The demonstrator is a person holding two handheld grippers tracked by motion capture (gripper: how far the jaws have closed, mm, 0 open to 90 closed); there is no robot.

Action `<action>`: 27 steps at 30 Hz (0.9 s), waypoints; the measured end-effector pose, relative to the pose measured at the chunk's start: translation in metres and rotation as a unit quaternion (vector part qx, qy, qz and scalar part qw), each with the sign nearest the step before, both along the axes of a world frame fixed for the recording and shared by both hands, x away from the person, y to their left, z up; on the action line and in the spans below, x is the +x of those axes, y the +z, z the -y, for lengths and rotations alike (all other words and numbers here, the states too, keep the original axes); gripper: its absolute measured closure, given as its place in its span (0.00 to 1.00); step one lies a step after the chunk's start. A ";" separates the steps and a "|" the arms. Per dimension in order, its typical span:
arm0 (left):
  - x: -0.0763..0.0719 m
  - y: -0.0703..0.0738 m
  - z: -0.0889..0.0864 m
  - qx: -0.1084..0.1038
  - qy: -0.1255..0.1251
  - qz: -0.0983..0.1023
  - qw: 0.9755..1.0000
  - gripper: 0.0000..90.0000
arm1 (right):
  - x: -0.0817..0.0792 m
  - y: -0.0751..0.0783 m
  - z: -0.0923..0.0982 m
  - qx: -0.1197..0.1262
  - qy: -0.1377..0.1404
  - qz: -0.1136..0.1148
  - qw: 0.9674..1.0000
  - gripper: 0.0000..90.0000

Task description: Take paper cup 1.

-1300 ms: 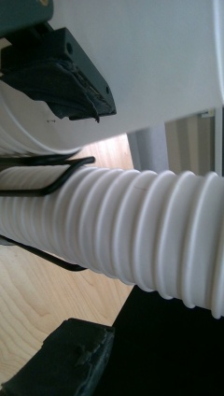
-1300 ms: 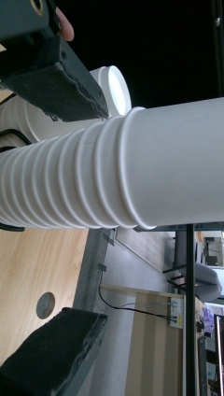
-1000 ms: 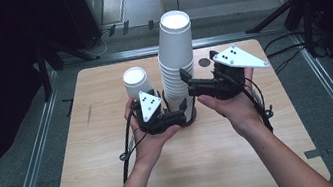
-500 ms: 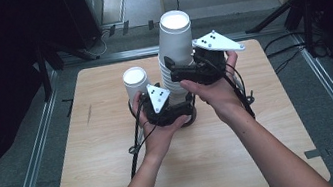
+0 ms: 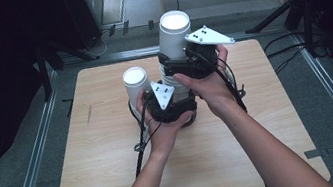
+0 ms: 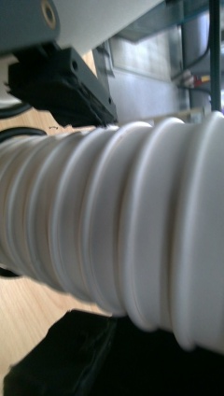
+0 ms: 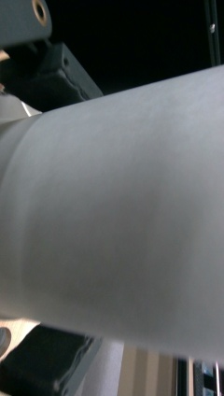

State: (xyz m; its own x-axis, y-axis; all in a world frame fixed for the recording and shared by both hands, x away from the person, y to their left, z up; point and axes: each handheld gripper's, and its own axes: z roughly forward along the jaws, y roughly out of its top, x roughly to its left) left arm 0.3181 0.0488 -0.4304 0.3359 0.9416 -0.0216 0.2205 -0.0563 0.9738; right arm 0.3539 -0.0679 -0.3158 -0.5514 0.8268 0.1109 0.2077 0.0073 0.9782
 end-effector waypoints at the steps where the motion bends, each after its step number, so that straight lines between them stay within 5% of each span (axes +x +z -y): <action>1: 0.000 0.000 0.001 0.000 0.003 0.001 1.000 0.06 | 0.000 0.000 0.000 0.002 0.001 -0.001 1.000 0.10; 27: 0.002 -0.002 0.001 -0.011 0.005 -0.002 1.000 0.07 | 0.002 0.013 0.001 0.014 0.006 0.009 1.000 0.12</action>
